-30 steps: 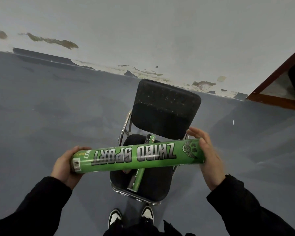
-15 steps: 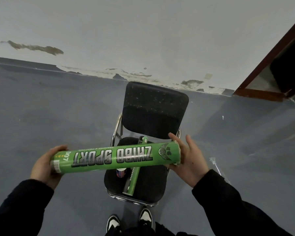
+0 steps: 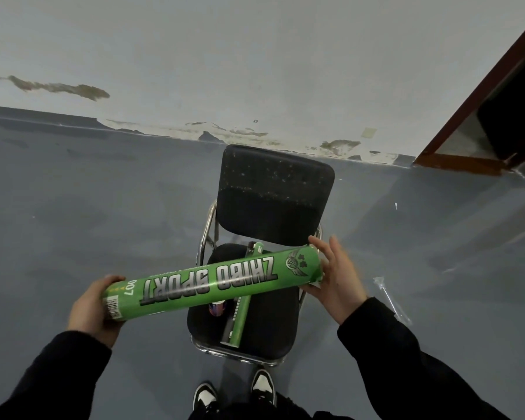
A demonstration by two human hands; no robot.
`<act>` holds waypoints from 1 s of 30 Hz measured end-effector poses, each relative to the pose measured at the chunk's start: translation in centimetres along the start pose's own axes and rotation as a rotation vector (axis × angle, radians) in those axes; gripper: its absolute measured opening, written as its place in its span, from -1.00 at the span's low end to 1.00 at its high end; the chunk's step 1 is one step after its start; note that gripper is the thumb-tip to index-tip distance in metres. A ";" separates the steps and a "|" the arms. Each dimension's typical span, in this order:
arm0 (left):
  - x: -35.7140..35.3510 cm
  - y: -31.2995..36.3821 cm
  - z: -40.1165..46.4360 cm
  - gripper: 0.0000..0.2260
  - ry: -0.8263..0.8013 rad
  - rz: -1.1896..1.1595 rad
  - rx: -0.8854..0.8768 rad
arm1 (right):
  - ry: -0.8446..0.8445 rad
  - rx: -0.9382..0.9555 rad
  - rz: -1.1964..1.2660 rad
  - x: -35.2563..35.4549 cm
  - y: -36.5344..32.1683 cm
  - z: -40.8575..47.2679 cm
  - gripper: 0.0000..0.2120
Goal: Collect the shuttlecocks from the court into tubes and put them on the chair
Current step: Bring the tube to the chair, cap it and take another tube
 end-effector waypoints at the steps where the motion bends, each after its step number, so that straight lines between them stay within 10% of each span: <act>1: -0.3 -0.3 0.0 -0.88 -0.003 0.004 0.007 | 0.026 -0.001 0.000 0.3 0.3 0.2 -0.54; 17: -1.8 -7.9 1.5 -0.80 -0.049 0.002 0.273 | 0.098 0.036 0.069 4.3 1.0 -1.1 -0.37; 24: -4.5 -9.7 3.0 -0.86 -0.019 0.062 0.272 | 0.113 0.014 -0.184 7.6 1.4 0.9 -0.60; 30: -11.6 -9.4 4.4 -0.77 -0.128 0.096 0.219 | 0.223 -0.149 -0.137 14.0 5.0 2.1 -0.26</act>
Point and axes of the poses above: each hand's wrist, its own z-axis towards the middle knuckle, its own x-axis out of the back of the hand, y = z × x, the point moved 4 cm from there along z, towards the middle knuckle, and after that the axes turned 6 degrees about -y, right-handed, at the moved point
